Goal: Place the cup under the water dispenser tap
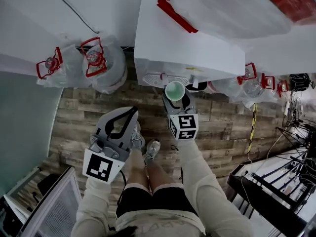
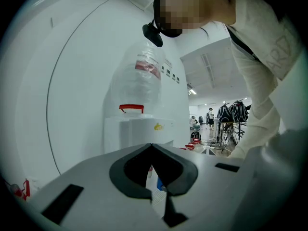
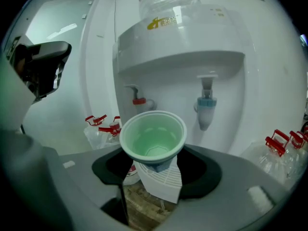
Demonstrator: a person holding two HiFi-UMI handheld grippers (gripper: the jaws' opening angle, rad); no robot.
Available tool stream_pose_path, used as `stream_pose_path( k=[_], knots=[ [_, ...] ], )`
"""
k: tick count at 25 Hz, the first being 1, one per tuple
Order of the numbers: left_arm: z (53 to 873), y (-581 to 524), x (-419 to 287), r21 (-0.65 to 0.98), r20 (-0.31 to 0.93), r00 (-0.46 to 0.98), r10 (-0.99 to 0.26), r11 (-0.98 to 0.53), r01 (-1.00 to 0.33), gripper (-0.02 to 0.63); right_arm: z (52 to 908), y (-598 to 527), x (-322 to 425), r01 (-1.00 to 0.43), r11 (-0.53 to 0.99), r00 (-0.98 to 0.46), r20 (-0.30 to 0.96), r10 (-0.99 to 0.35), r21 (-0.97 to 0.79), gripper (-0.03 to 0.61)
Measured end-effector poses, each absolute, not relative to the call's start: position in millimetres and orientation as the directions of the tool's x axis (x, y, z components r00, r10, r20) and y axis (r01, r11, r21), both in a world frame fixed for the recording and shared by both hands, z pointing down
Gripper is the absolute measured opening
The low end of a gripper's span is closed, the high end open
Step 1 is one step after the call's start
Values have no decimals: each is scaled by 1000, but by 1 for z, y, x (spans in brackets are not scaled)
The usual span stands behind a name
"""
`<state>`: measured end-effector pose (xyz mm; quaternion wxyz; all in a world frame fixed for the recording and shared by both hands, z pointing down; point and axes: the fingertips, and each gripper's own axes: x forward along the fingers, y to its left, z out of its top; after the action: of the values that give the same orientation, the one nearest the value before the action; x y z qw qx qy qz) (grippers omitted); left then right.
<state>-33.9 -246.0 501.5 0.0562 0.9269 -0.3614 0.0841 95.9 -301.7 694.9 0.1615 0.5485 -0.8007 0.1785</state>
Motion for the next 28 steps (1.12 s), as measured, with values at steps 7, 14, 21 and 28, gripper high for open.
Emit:
stream_pose_path(
  k=[7,14,21,28],
  knots=[
    [519,-249,-39,16,198,731,-654,-743,-669,5,742,-312,111,-954,275,-296,502,-813,-119,285],
    [536,-248,-43,15,209,731,-650,-745,-667,5,776,-324,109,-954,282,-289,532,-796,-97,285],
    [552,-248,-49,21,226,723,-653,-739,-674,5,800,-336,108,-957,273,-282,559,-780,-101,285],
    [559,-253,-54,26,236,708,-666,-724,-690,5,815,-345,108,-955,280,-286,582,-761,-102,285]
  ],
)
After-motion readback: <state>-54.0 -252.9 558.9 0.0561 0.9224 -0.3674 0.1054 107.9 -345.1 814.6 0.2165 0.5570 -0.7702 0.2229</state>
